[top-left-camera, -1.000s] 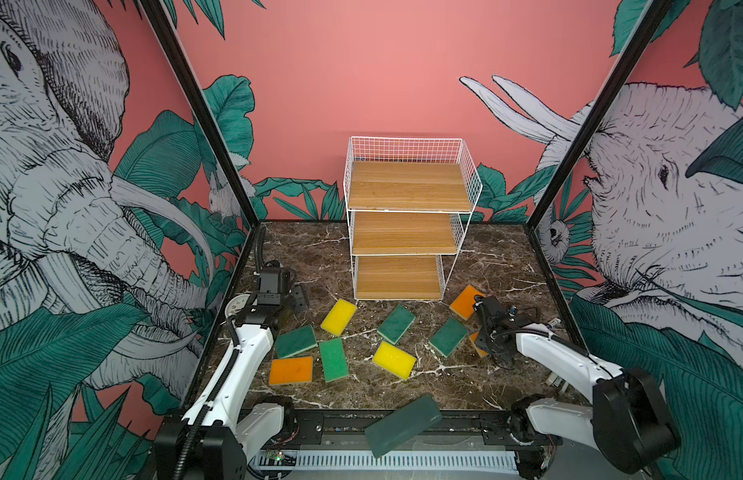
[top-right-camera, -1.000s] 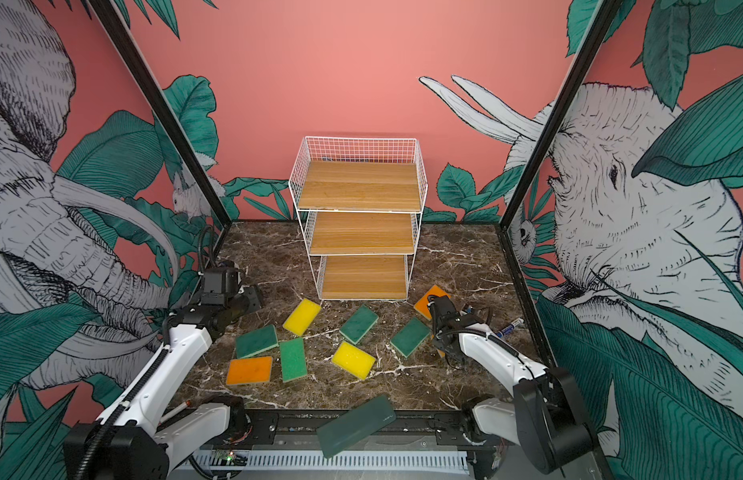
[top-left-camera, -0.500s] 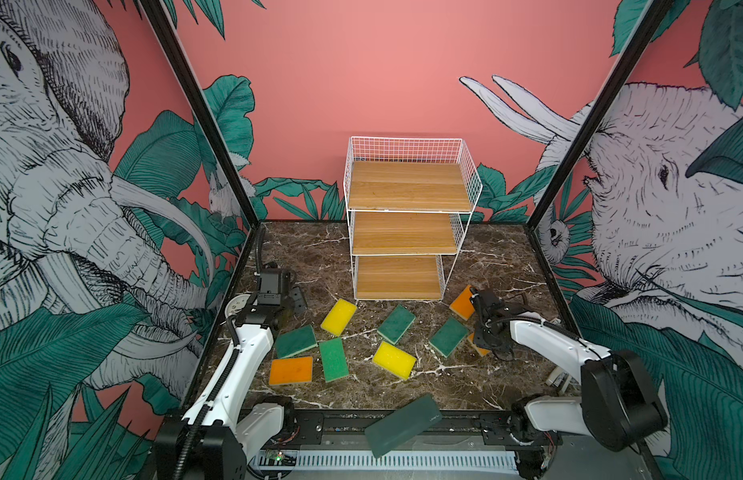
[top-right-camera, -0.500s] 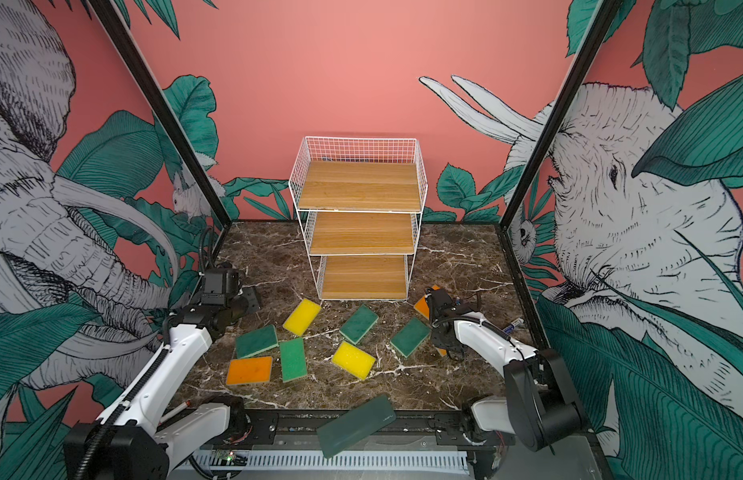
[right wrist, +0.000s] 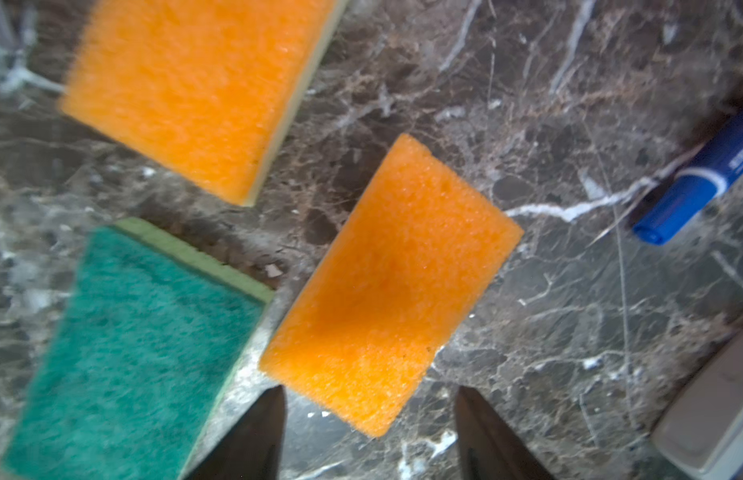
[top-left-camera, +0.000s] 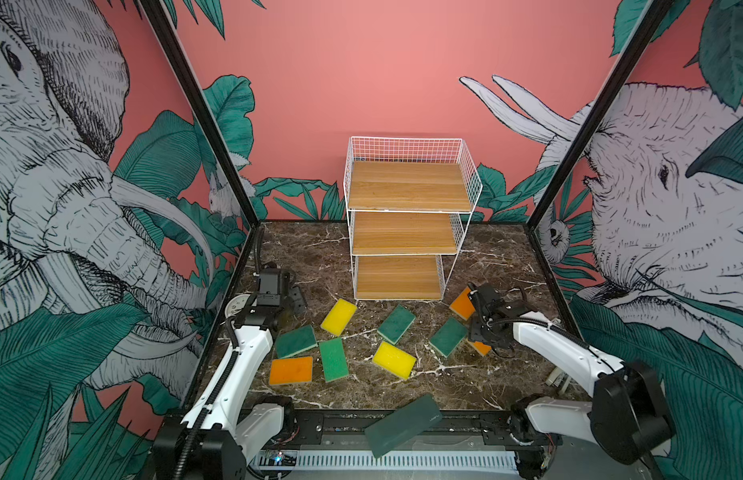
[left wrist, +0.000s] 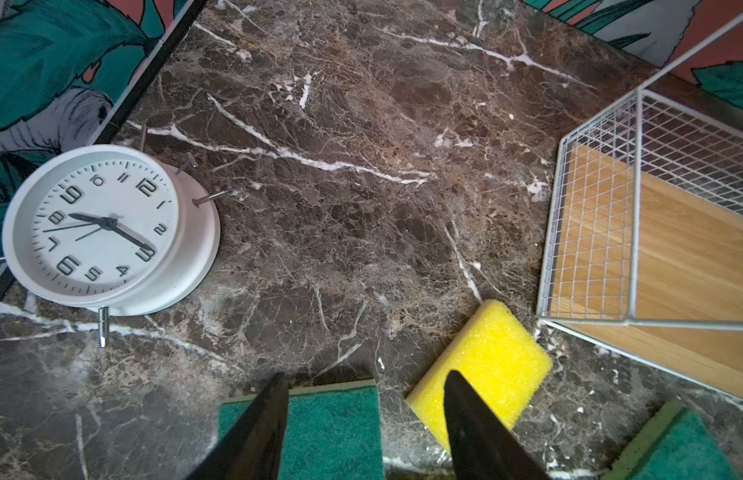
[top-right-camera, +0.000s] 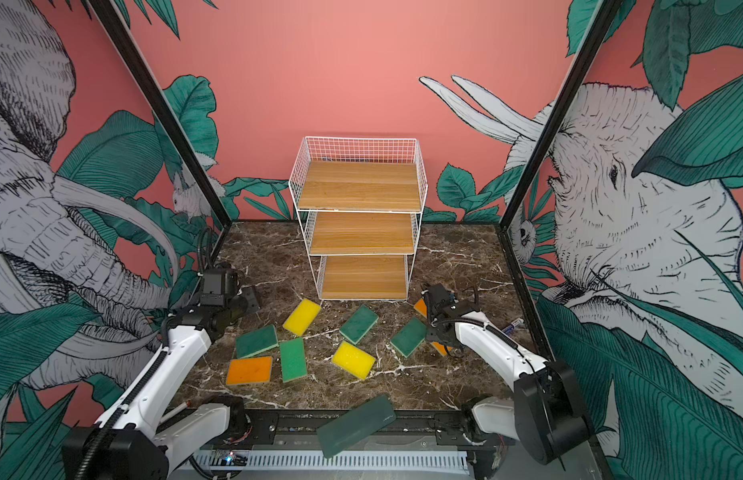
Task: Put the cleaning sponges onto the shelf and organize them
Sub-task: 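Close the right gripper on the orange sponge's near end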
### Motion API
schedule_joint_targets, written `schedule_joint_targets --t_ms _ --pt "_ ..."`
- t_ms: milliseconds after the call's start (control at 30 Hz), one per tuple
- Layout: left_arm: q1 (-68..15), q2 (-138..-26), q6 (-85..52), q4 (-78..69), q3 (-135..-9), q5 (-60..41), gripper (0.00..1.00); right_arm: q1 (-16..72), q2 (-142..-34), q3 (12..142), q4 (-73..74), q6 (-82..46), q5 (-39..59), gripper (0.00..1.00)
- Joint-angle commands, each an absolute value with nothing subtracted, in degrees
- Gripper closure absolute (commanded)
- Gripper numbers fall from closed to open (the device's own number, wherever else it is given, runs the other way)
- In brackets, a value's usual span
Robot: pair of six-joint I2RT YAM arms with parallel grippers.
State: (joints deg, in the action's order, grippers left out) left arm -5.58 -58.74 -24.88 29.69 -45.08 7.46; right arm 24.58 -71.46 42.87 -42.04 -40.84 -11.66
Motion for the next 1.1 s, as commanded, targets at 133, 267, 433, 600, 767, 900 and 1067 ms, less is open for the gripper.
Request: schedule_joint_targets --t_ms 133,267,433,600,767,900,1067 --pt "-5.38 -58.12 -23.3 30.52 -46.98 5.5 0.33 26.32 -67.42 38.33 -37.97 -53.26 -11.13 0.13" --pt "-5.38 -59.57 -22.65 30.17 -47.22 4.23 0.33 26.35 -69.53 39.34 -40.03 -54.75 -12.89 0.14" --pt "-5.39 -61.14 -22.06 29.62 -47.44 3.56 0.31 26.3 -71.24 39.73 -39.66 -55.32 -13.12 0.1" --pt "-5.4 -62.48 -22.14 29.88 -47.9 4.1 0.31 26.29 -73.56 39.84 -38.78 -55.63 -12.59 0.08" --pt "-5.36 -62.91 -22.14 29.77 -48.0 4.34 0.31 26.34 -74.35 38.93 -37.42 -56.73 -12.9 0.07" --pt "-5.34 -63.04 -22.37 29.62 -48.12 4.44 0.31 26.33 -75.26 38.63 -36.16 -57.28 -13.11 0.07" --pt "-5.35 -63.54 -22.5 29.82 -48.16 4.24 0.3 26.35 -77.27 39.09 -35.23 -57.7 -13.1 0.07"
